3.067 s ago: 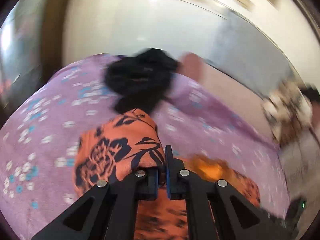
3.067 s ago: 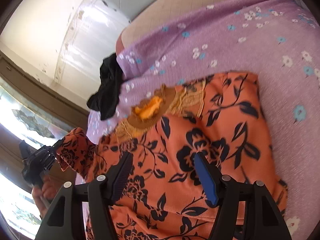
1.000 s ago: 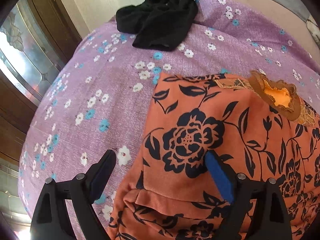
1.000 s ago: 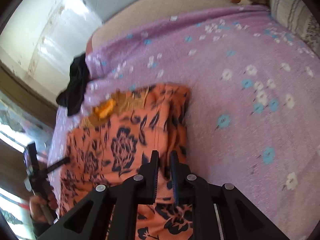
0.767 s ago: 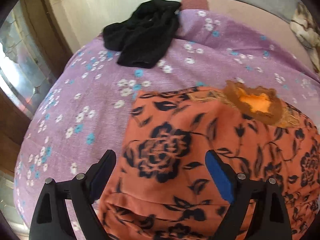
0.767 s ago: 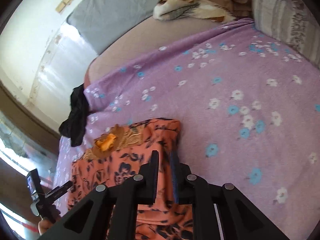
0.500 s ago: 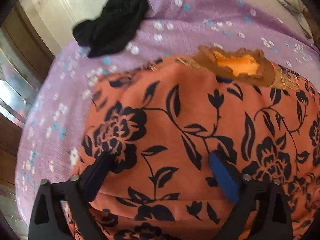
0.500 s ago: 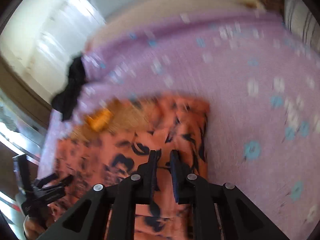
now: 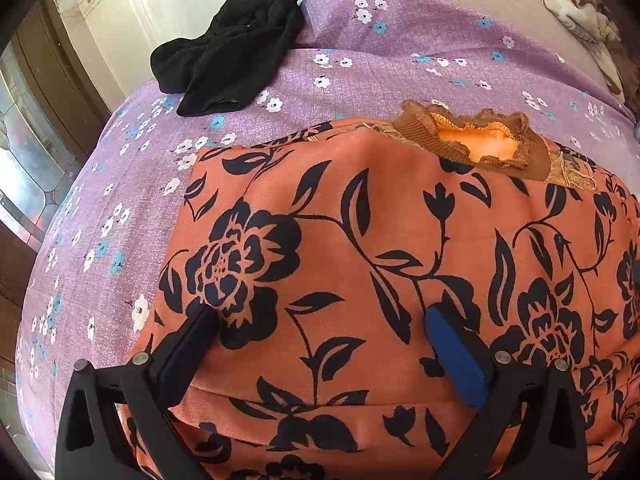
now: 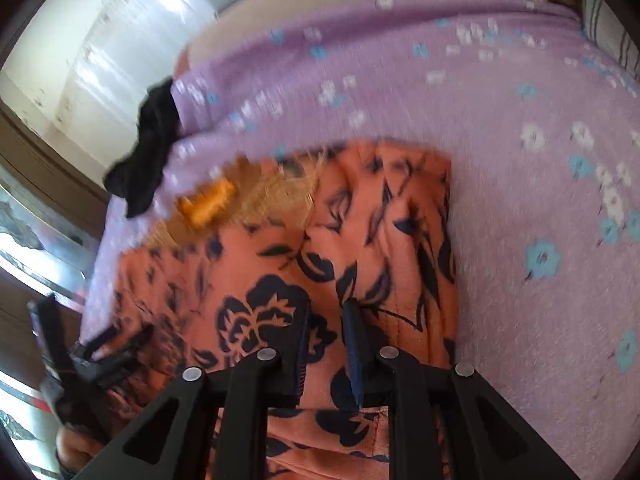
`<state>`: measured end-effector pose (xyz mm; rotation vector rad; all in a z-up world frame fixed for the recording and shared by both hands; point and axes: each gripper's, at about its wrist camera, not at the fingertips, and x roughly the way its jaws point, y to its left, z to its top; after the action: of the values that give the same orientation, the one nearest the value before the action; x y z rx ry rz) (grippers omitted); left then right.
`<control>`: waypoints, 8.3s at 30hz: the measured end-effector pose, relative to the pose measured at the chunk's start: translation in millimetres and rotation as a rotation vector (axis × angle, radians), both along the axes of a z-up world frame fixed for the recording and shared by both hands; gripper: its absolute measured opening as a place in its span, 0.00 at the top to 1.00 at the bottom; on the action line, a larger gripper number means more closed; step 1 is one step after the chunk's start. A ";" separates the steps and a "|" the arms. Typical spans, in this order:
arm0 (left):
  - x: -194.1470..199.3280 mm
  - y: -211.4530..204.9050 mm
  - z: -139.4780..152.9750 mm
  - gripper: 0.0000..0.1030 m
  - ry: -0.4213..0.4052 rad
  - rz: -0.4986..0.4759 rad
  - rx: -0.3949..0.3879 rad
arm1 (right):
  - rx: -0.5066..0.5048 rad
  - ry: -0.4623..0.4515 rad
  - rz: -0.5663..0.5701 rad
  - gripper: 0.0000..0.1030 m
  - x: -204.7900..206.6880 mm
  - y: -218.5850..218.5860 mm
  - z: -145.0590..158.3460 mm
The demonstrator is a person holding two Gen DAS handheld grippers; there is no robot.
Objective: Fold small clothes
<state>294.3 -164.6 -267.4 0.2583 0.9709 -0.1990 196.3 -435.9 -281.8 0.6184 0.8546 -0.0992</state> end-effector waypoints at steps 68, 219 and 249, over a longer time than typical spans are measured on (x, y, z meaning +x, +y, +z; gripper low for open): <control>-17.8 13.3 72.3 0.00 -0.271 0.021 -0.071 | -0.260 -0.054 -0.009 0.80 -7.3 30.1 44.2; -0.5 48.9 47.1 0.00 -0.106 0.046 0.076 | -0.431 -0.022 0.062 0.26 -15.6 66.8 55.6; -159.5 233.9 21.7 0.43 0.292 0.013 -0.220 | 0.346 0.042 -0.164 0.27 -284.6 20.6 -24.9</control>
<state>134.8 69.3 -245.7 0.0201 1.2289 -0.3353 -88.3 -415.3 -306.7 1.0141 0.8674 -0.1138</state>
